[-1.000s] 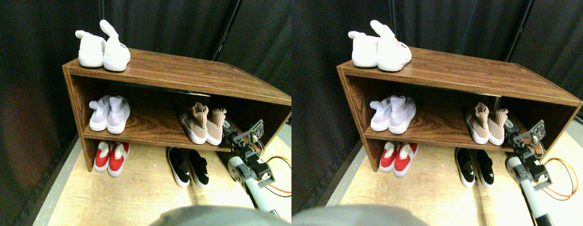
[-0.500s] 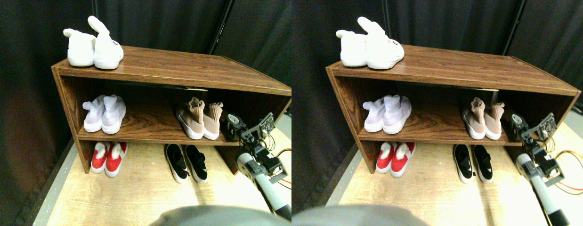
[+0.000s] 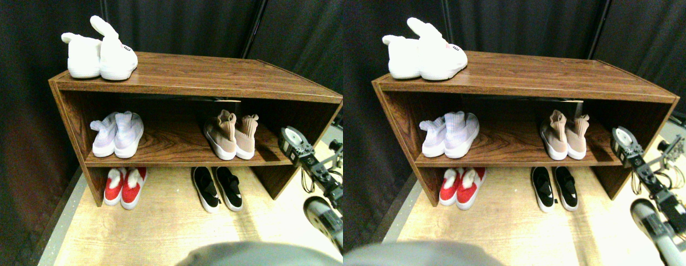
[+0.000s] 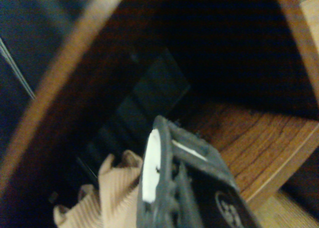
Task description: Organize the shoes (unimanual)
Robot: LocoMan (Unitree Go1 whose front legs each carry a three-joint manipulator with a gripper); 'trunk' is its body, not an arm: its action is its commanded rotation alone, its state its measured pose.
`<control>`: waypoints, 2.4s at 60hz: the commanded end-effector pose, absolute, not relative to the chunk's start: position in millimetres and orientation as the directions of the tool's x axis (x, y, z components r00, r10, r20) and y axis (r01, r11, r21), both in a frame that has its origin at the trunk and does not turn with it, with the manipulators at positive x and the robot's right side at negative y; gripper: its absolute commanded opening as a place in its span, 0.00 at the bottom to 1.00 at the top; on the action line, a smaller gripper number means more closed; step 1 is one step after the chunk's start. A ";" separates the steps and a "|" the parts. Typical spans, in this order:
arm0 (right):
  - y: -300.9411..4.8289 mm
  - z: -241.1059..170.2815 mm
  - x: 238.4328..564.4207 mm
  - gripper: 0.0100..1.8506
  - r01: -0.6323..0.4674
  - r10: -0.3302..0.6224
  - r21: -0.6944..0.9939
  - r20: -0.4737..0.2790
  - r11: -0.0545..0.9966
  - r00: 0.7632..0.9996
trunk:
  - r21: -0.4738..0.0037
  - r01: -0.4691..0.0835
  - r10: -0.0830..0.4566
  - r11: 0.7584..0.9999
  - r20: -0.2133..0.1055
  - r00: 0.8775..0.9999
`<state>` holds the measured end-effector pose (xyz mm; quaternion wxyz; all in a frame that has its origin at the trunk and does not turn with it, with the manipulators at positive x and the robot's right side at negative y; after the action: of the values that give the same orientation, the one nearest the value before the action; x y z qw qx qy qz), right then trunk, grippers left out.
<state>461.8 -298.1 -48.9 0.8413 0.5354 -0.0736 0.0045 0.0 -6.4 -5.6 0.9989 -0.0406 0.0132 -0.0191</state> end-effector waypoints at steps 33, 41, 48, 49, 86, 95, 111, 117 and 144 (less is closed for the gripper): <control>-269.9 -67.2 396.5 0.03 -0.229 0.120 0.901 0.198 0.369 0.973 | -0.119 0.035 -0.042 0.992 -0.060 0.997; -262.9 -83.8 392.7 0.03 -0.212 0.158 0.925 0.169 0.317 0.973 | -0.120 0.026 -0.036 0.992 -0.079 0.996; -257.8 -102.3 392.6 0.03 -0.187 0.191 0.940 0.136 0.284 0.972 | -0.118 0.024 -0.035 0.993 -0.086 0.996; -256.7 -105.7 392.6 0.03 -0.174 0.178 0.945 0.128 0.277 0.976 | -0.118 0.025 -0.036 0.993 -0.090 0.995; -274.8 -199.1 439.3 0.03 0.069 0.049 0.989 -0.076 0.132 0.996 | -0.121 0.005 -0.017 0.993 -0.103 0.995; -288.4 -208.7 453.8 0.03 0.098 0.015 0.988 -0.100 0.118 0.995 | -0.122 -0.004 -0.008 0.993 -0.100 0.995; -300.9 -207.7 481.2 0.03 0.131 -0.048 0.979 -0.125 0.157 0.991 | -0.125 -0.010 -0.003 0.992 -0.099 0.995; -303.6 -209.3 491.2 0.03 0.149 -0.074 0.976 -0.139 0.162 0.988 | -0.128 -0.015 0.002 0.992 -0.099 0.995; -286.2 -229.0 503.3 0.03 0.229 -0.066 0.966 -0.223 0.118 0.973 | -0.136 -0.027 0.012 0.990 -0.105 0.994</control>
<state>499.8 -291.3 -233.3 0.7500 0.6482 0.0730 -0.1097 -2.9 -5.0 -2.8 0.9975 -0.0566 0.0426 0.0020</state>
